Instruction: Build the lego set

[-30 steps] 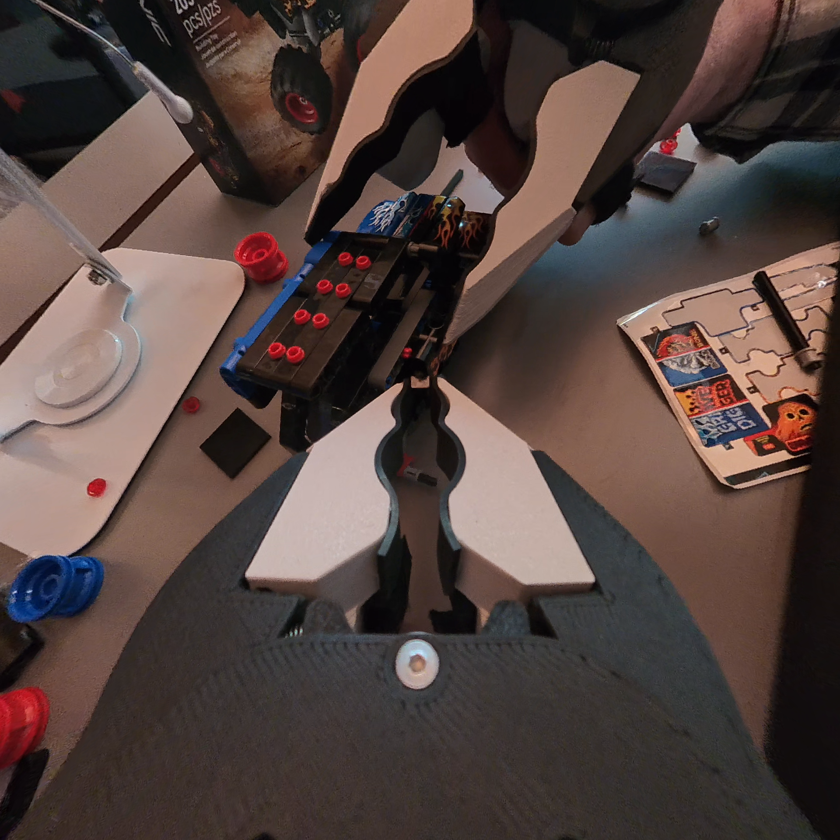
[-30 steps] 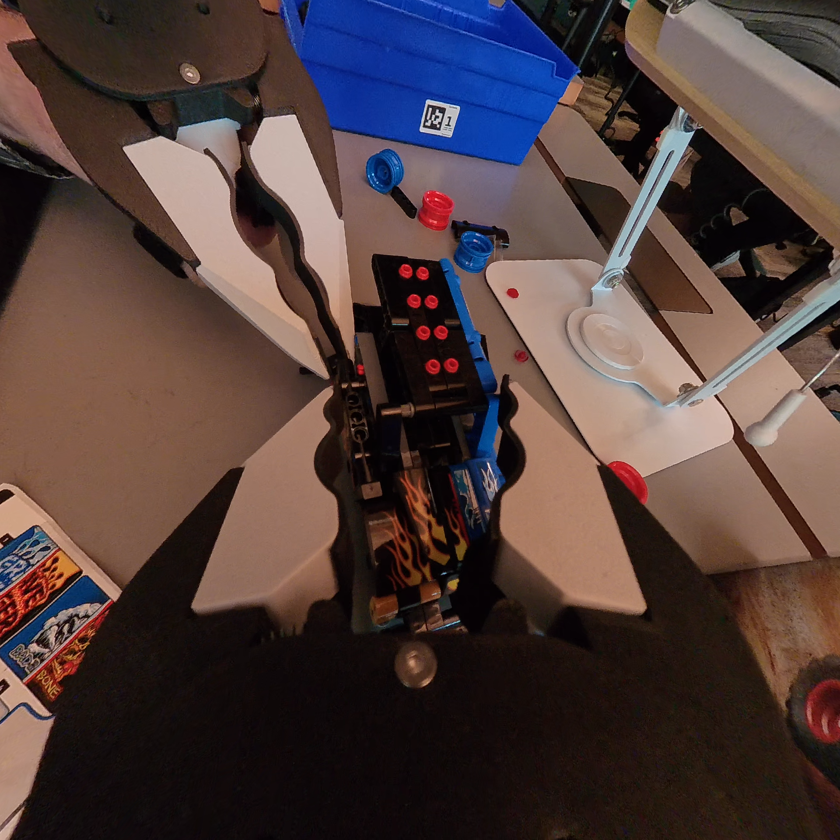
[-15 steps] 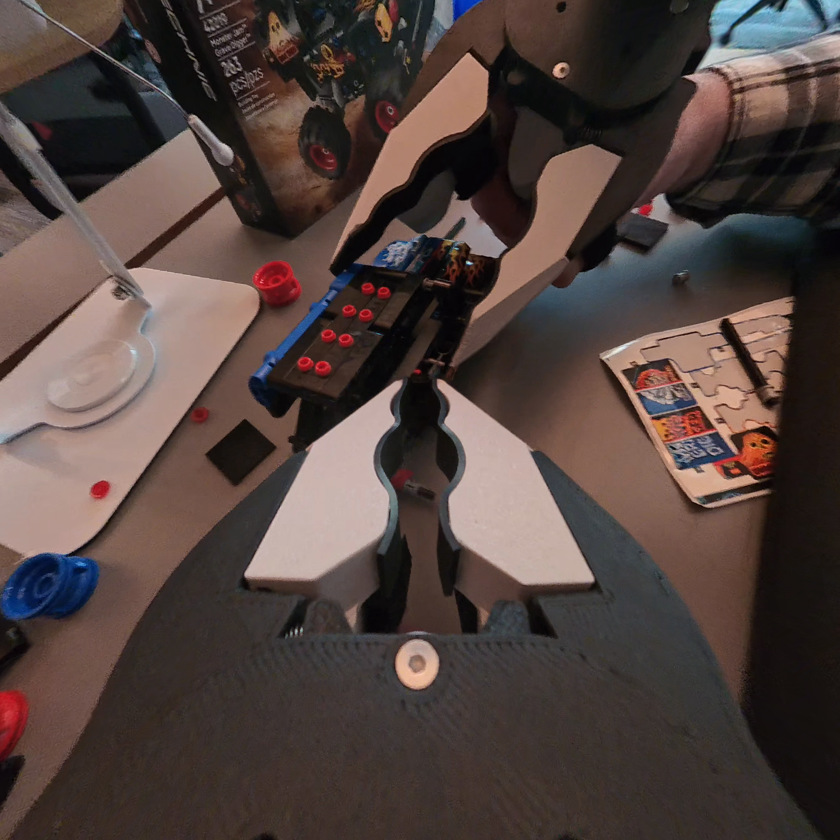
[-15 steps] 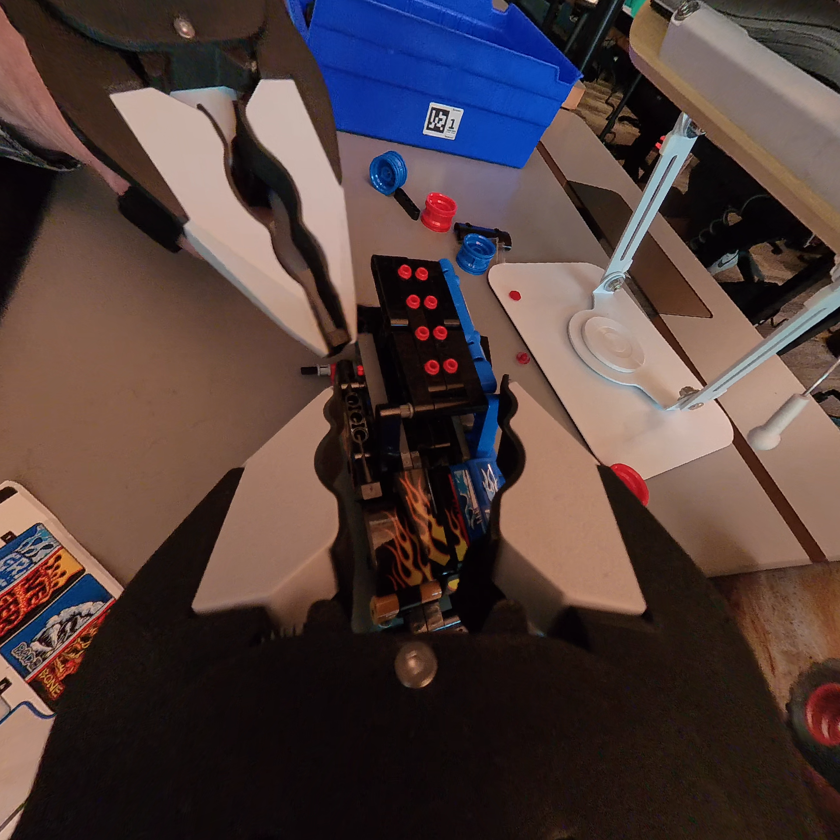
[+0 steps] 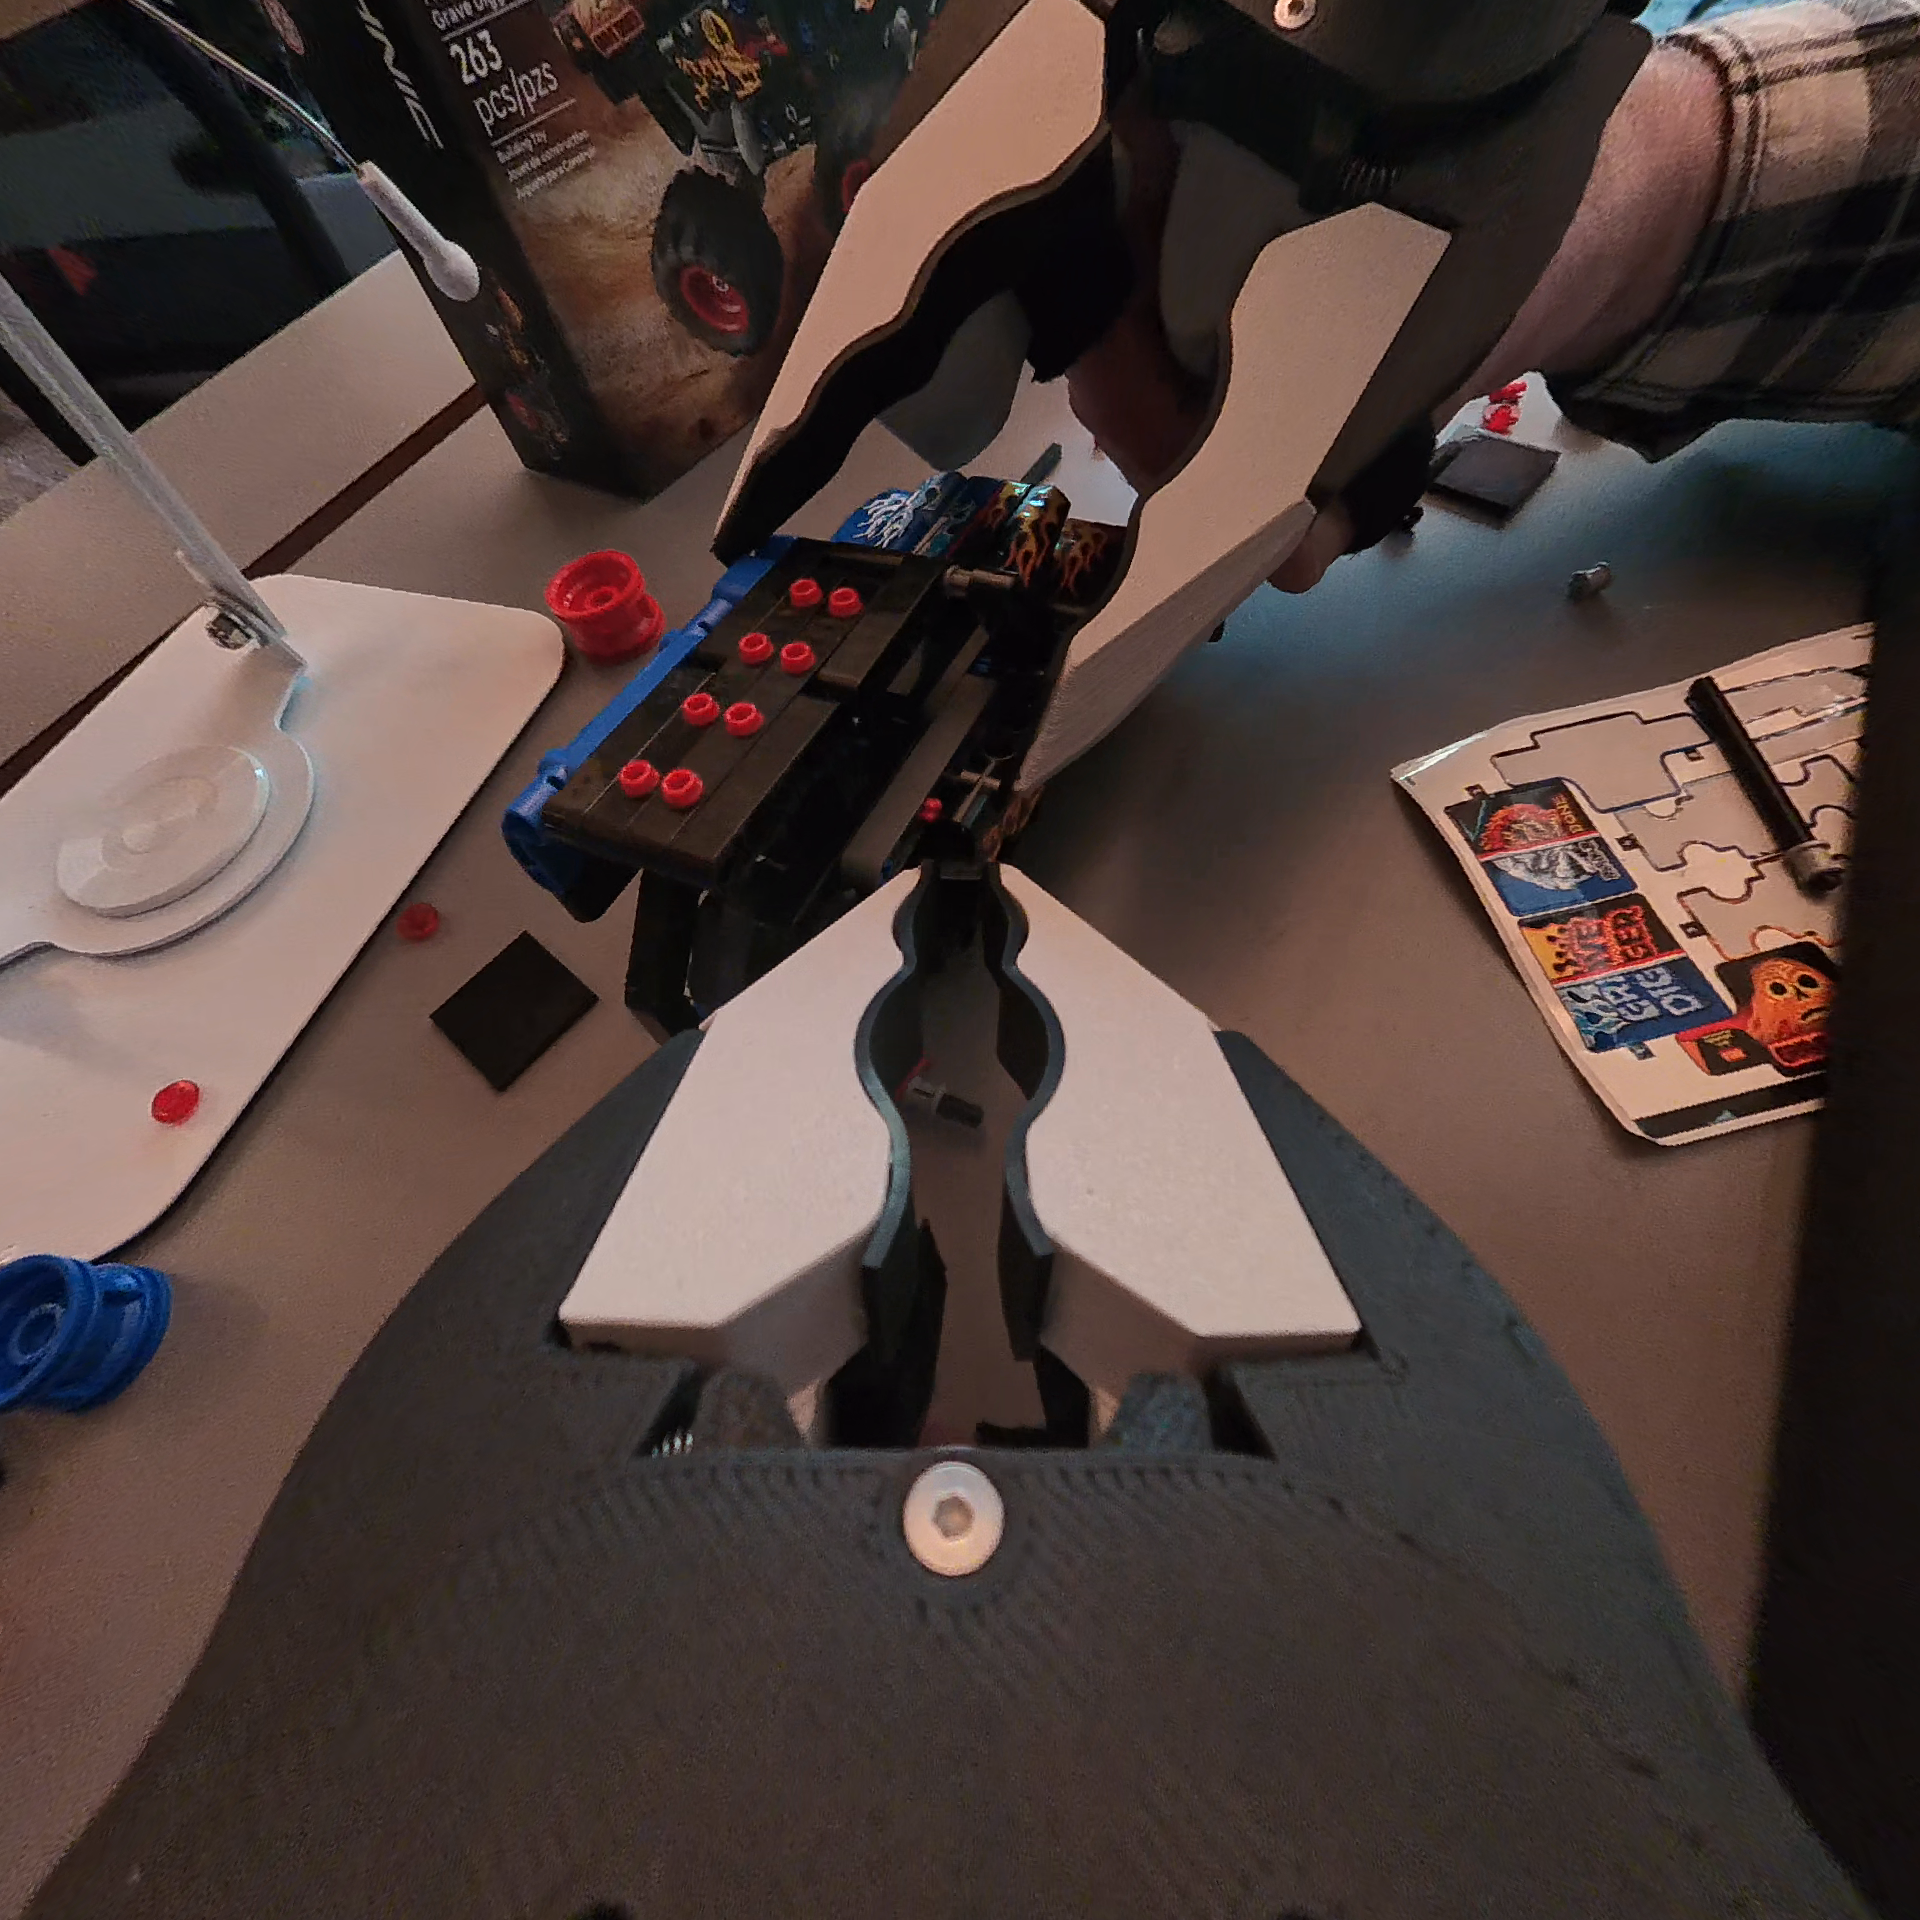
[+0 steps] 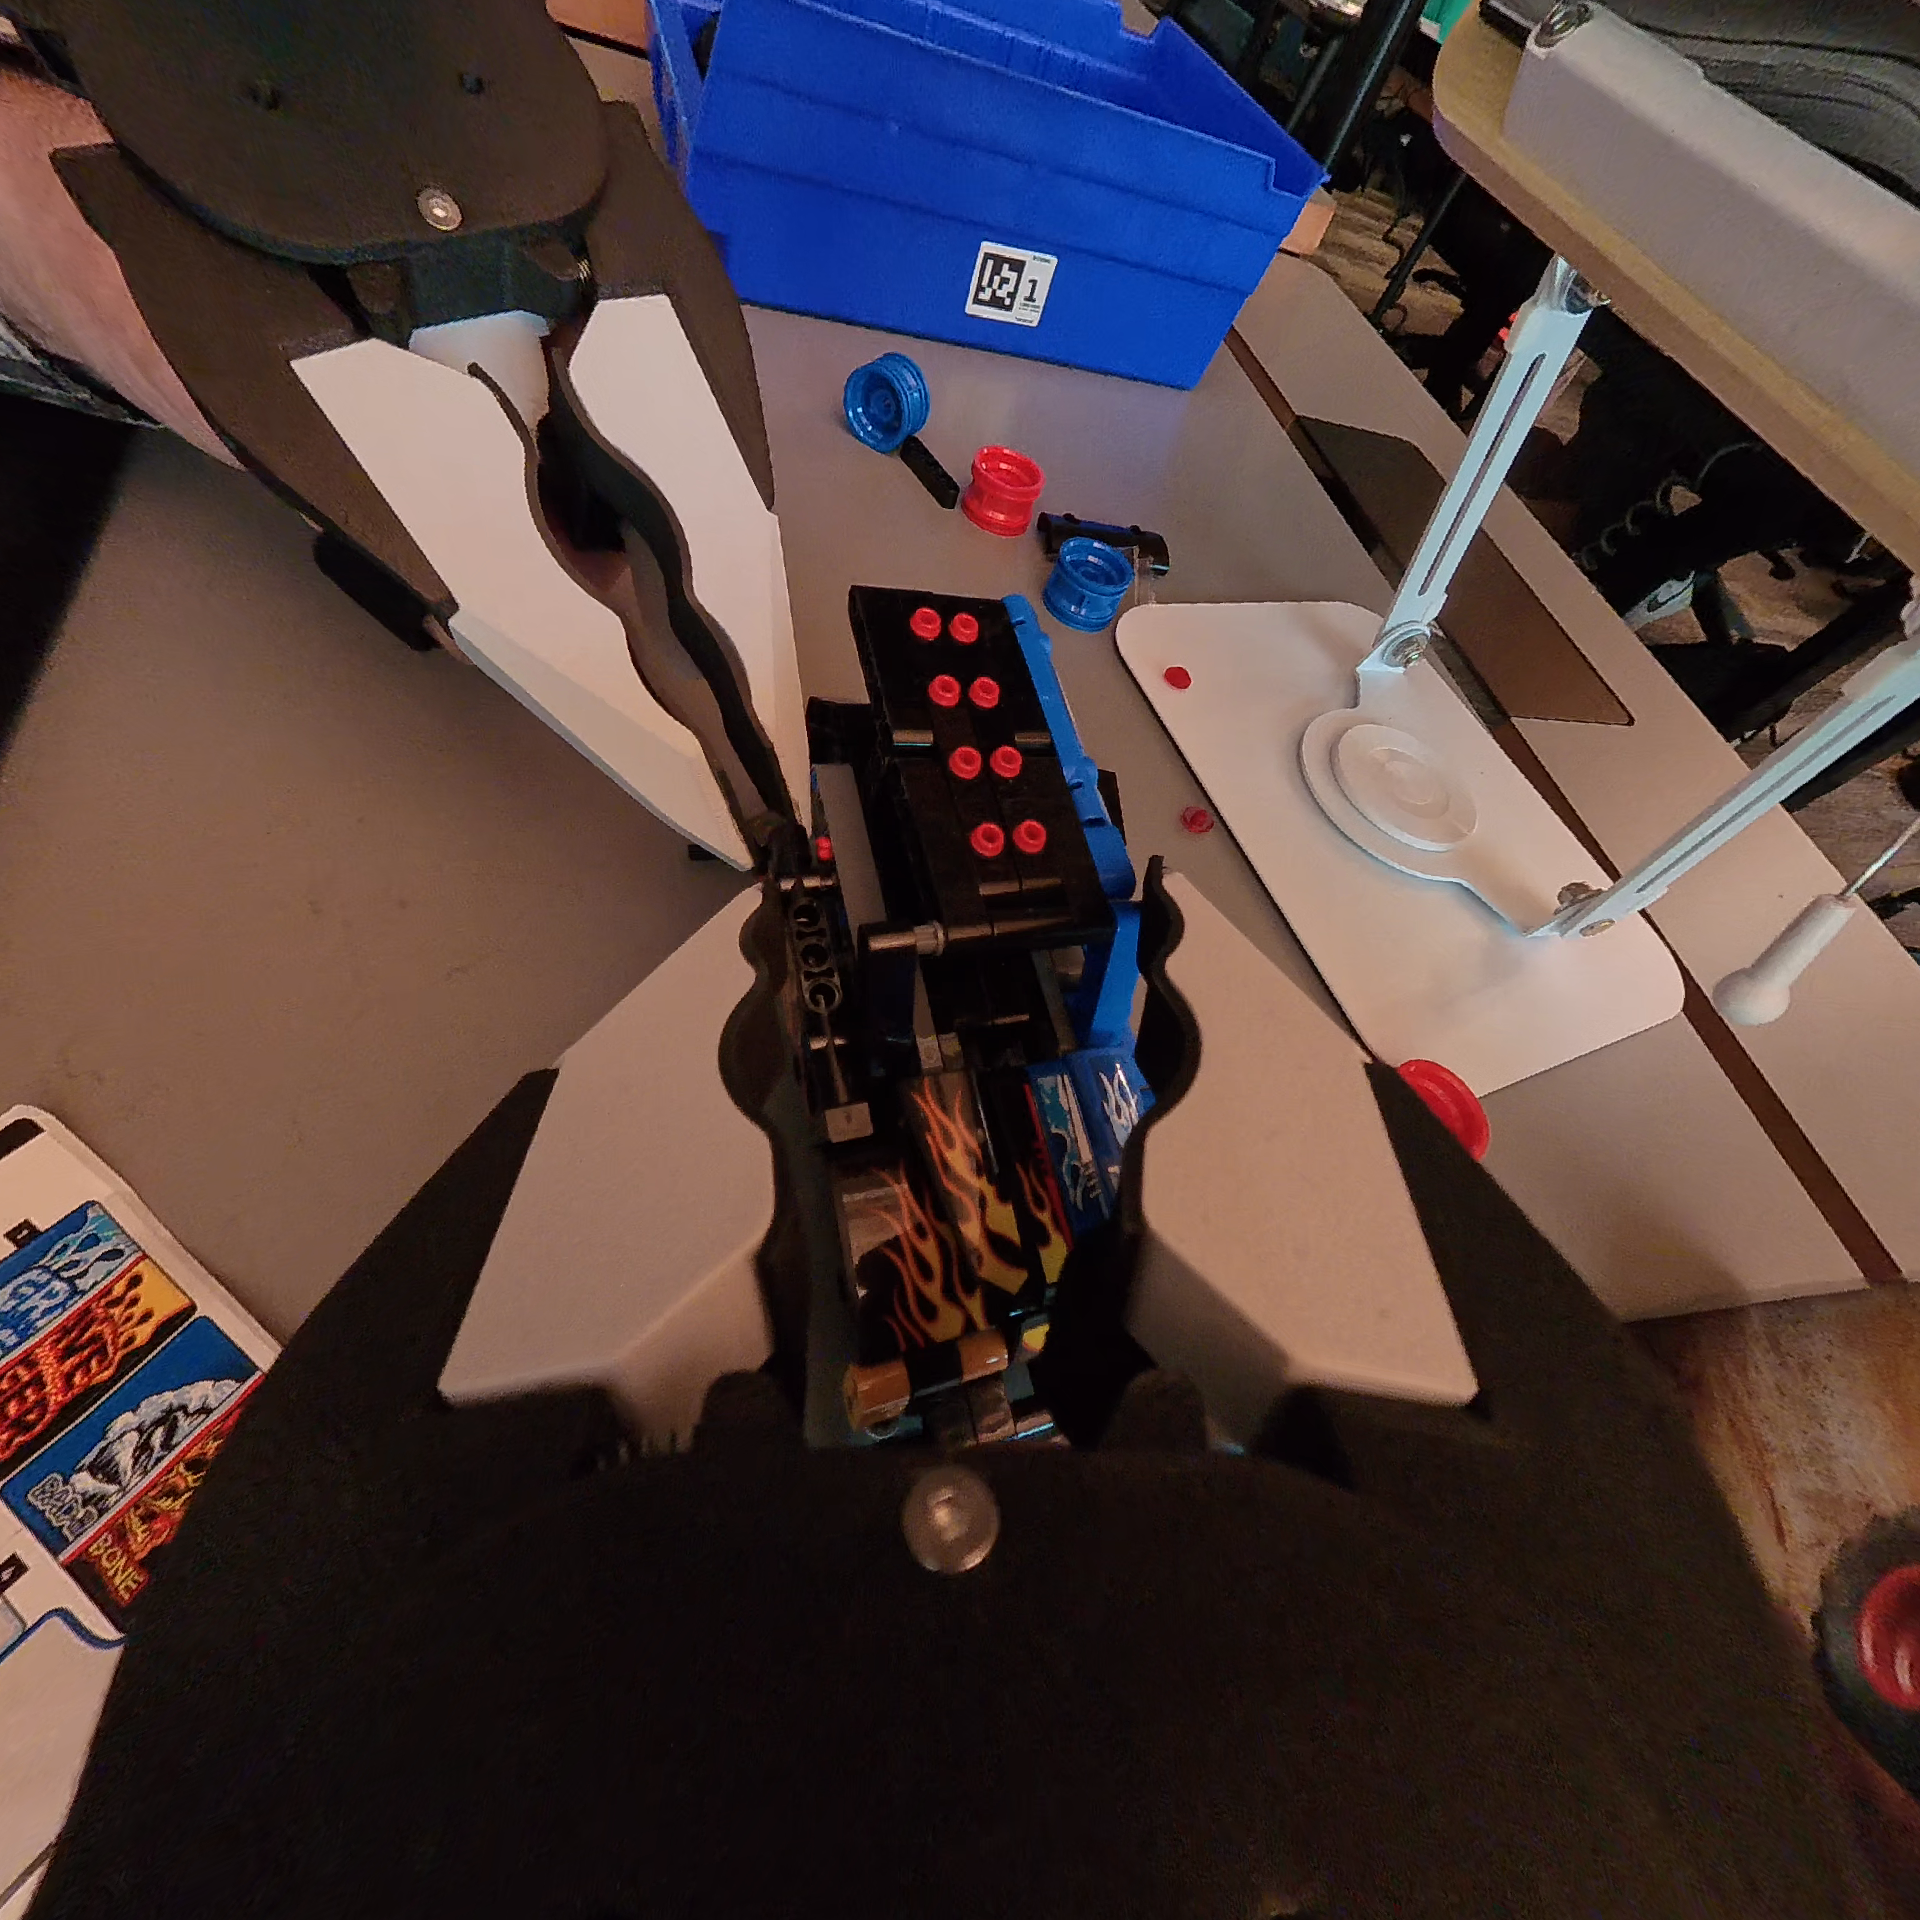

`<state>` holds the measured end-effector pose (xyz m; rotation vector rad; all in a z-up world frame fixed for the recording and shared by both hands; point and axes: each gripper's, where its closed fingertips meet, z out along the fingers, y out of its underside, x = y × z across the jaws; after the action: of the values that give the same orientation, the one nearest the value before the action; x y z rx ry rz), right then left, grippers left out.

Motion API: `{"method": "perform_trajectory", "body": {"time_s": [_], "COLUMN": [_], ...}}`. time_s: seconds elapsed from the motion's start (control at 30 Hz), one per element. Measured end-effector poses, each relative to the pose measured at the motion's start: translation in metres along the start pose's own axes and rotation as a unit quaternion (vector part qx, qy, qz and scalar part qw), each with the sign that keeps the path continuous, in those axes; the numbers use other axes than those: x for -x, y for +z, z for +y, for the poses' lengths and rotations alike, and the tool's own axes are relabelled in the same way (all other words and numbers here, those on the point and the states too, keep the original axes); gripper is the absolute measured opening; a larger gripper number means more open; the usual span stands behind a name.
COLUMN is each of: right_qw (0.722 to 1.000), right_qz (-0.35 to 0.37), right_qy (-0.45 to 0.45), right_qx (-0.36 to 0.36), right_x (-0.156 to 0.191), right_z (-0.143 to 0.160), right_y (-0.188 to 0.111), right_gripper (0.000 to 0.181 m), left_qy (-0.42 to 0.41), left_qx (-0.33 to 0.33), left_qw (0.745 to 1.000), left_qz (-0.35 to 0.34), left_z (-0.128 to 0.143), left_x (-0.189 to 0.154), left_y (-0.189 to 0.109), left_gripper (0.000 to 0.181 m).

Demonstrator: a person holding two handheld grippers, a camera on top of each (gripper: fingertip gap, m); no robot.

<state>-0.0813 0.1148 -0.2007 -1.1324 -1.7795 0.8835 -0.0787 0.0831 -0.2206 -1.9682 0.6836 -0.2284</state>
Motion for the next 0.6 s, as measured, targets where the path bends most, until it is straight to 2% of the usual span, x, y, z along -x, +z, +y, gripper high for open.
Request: {"method": "perform_trajectory", "body": {"time_s": [0.5,0.6], "right_qw": [1.0,1.0], "right_qz": [0.0,-0.001], "right_qy": [0.003,0.003], "right_qx": [-0.005,-0.006], "right_x": [-0.0004,0.0001], "right_z": [-0.0006,-0.0008], "right_y": [-0.0004,-0.0005], "right_gripper": [0.066,0.066], "left_qy": [-0.01,-0.002], "left_qx": [0.001,0.009], "left_qw": [1.0,1.0], "left_qz": [-0.021,-0.018], "left_z": [0.0019,0.0034], "left_x": [0.0034,0.0021], "left_y": [0.001,-0.0007], "left_gripper": [0.008,0.003]}}
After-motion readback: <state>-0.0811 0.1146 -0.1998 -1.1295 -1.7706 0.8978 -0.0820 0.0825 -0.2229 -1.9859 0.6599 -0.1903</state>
